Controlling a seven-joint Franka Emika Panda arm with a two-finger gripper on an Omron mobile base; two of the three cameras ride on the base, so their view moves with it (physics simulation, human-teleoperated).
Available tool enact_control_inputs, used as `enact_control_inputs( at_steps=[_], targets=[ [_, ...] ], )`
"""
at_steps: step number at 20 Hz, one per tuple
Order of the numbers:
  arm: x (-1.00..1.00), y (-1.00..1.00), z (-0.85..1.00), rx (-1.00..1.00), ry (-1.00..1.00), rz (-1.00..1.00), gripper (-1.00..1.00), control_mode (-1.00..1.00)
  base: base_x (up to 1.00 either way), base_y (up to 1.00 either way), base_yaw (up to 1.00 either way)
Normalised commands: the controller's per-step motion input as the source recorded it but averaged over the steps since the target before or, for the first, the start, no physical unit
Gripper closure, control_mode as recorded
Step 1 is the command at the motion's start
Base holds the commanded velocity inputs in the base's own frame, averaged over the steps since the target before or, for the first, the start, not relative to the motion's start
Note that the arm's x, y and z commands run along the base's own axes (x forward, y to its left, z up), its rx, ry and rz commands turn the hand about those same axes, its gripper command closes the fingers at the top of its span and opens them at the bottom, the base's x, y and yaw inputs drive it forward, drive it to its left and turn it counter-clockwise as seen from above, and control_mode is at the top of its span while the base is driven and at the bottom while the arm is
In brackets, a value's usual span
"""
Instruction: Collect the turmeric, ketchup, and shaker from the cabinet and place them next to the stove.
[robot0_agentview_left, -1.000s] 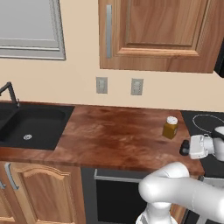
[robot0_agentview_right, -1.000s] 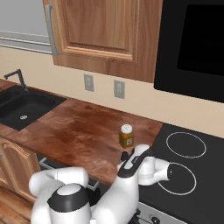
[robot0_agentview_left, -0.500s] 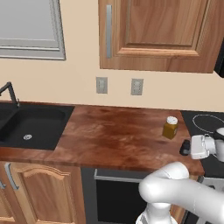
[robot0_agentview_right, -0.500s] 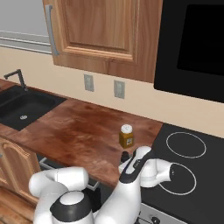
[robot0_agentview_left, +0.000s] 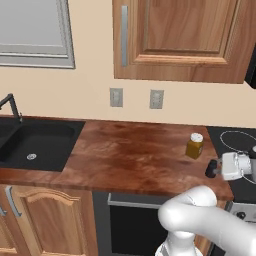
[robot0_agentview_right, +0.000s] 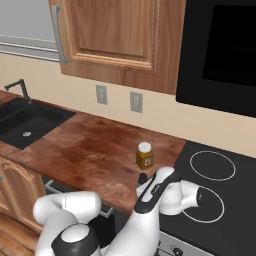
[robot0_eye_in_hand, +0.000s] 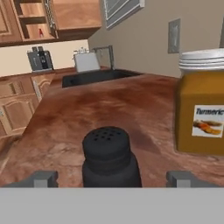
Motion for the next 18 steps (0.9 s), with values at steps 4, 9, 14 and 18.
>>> enact_control_inputs(
  at_steps=[4,9,14,18],
  targets=[
    [-0.18,0.05,0.38,0.0,0.0,-0.06,-1.0,-1.0,0.0,0.0,0.0],
    [-0.26,0.14,0.47,-0.01,0.0,-0.07,-1.0,-1.0,0.0,0.0,0.0],
    [-0.36,0.22,0.37,-0.05,-0.01,-0.09,-1.0,-1.0,0.0,0.0,0.0],
    [-0.45,0.27,0.4,-0.04,-0.01,-0.09,-1.0,-1.0,0.0,0.0,0.0]
  ],
)
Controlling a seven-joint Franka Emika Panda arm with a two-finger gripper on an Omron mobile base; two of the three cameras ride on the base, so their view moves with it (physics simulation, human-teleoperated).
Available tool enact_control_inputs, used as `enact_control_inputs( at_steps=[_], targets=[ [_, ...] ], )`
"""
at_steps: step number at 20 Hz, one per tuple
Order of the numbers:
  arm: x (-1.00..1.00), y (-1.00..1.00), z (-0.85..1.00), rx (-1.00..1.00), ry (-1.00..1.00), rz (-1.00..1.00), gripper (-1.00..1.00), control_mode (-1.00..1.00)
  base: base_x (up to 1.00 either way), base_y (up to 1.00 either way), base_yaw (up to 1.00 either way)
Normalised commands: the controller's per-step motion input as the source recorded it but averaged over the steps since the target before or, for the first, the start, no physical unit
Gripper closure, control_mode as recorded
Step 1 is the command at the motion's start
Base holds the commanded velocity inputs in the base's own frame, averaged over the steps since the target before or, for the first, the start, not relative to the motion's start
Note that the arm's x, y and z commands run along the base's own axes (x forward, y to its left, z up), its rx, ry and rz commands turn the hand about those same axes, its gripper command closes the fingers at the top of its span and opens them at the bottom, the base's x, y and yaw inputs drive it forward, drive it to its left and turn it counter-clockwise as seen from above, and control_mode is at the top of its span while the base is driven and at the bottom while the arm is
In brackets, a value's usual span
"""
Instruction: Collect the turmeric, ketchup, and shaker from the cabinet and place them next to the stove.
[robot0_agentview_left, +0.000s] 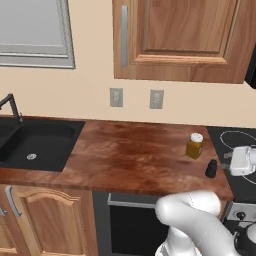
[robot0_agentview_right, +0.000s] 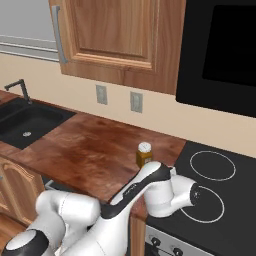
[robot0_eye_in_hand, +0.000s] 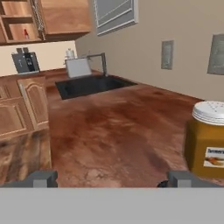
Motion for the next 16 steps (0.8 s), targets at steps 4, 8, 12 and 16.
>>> enact_control_inputs(
  at_steps=[4,8,12,16],
  targets=[
    [-0.57,0.45,0.37,-0.07,0.0,-0.07,-1.0,-1.0,0.0,0.0,0.0],
    [-0.52,0.78,0.33,-0.11,0.0,-0.03,-1.0,-1.0,0.0,0.0,0.0],
    [-0.45,0.95,0.28,-0.13,0.0,-0.02,-1.0,-1.0,0.0,0.0,0.0],
    [-0.4,1.0,0.22,-0.16,0.0,-0.01,-1.0,-1.0,0.0,0.0,0.0]
  ],
)
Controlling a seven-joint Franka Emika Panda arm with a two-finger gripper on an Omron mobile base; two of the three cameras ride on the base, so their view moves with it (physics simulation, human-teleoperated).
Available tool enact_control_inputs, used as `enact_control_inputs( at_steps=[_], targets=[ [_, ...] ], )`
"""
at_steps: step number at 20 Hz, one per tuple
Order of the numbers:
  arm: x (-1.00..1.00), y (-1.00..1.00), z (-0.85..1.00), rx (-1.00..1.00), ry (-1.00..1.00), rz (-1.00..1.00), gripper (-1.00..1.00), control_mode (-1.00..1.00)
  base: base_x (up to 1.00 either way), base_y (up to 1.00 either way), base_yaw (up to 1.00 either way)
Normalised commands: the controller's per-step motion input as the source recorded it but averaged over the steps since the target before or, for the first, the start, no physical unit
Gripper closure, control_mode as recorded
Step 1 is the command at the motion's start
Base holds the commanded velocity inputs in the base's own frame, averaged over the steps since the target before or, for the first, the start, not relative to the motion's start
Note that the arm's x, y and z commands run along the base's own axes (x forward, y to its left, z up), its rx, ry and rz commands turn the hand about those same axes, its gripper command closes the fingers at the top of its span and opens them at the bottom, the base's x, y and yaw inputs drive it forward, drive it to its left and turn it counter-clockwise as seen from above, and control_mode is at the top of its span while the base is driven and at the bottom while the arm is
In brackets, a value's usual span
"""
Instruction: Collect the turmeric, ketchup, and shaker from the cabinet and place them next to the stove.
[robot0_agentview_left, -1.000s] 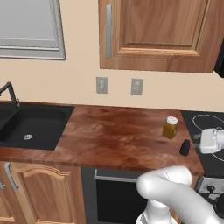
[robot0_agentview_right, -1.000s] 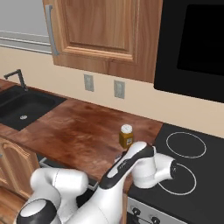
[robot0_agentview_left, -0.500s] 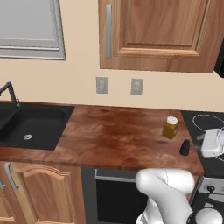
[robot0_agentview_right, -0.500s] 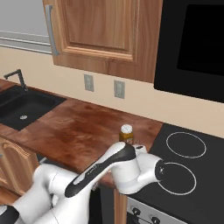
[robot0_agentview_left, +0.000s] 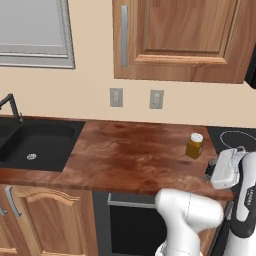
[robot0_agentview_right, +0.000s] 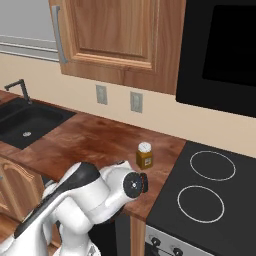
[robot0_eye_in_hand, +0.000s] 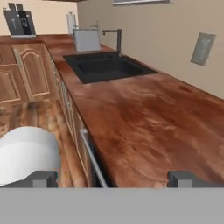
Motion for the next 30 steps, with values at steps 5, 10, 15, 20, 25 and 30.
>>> enact_control_inputs(
  at_steps=[5,10,15,20,25,30],
  targets=[
    [-0.35,1.0,0.16,-0.14,0.02,0.0,-1.0,-1.0,0.0,0.0,0.0],
    [-0.33,0.98,0.03,-0.15,0.05,0.0,-1.0,-1.0,0.0,0.0,0.0],
    [-0.32,0.8,0.0,-0.12,0.04,0.01,-1.0,1.0,-0.1,0.2,0.01],
    [0.0,0.0,0.0,0.0,0.0,0.0,-1.0,1.0,-0.52,1.0,0.05],
    [0.0,0.0,0.0,0.0,0.0,0.0,-1.0,1.0,-0.5,1.0,0.07],
    [0.0,0.0,0.0,0.0,0.0,0.0,-1.0,1.0,-0.34,1.0,0.1]
  ],
)
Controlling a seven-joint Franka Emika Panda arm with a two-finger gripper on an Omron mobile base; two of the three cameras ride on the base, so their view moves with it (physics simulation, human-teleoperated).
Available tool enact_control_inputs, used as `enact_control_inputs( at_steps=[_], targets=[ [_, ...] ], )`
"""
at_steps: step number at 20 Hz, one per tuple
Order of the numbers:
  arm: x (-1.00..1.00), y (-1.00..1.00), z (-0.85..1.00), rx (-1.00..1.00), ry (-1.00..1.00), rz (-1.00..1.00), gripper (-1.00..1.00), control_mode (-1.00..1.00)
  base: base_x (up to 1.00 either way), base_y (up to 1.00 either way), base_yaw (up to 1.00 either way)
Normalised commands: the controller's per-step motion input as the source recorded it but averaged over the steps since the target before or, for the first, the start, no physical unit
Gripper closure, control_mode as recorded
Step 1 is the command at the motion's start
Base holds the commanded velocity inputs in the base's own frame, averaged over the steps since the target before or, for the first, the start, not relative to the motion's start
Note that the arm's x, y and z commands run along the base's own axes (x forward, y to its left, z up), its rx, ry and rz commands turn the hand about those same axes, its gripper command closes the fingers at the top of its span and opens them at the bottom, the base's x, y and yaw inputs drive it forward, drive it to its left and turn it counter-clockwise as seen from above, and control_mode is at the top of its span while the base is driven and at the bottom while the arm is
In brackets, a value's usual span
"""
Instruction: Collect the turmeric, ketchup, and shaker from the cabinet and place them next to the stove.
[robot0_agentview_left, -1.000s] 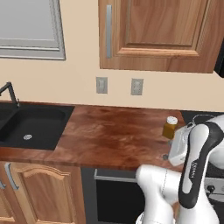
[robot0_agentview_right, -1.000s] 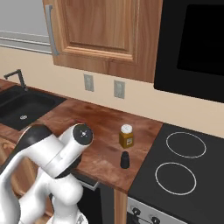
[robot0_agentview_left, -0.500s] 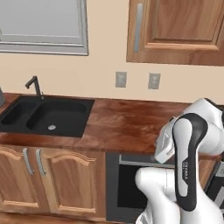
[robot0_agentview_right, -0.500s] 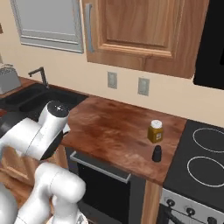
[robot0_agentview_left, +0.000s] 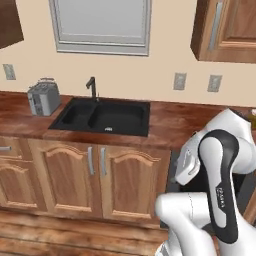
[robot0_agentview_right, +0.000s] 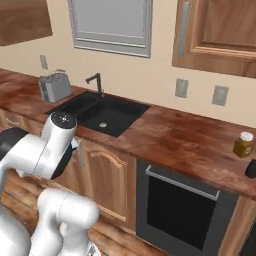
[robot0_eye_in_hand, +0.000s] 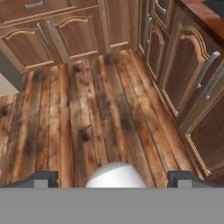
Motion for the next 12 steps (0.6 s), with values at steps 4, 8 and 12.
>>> enact_control_inputs(
  at_steps=[4,8,12],
  targets=[
    [0.0,0.0,0.0,0.0,0.0,0.0,-1.0,1.0,-0.15,1.0,0.1],
    [0.0,0.0,0.0,0.0,0.0,0.0,-1.0,1.0,0.0,1.0,0.07],
    [0.0,0.0,0.0,0.0,0.0,0.0,-1.0,1.0,0.08,1.0,0.05]
  ],
)
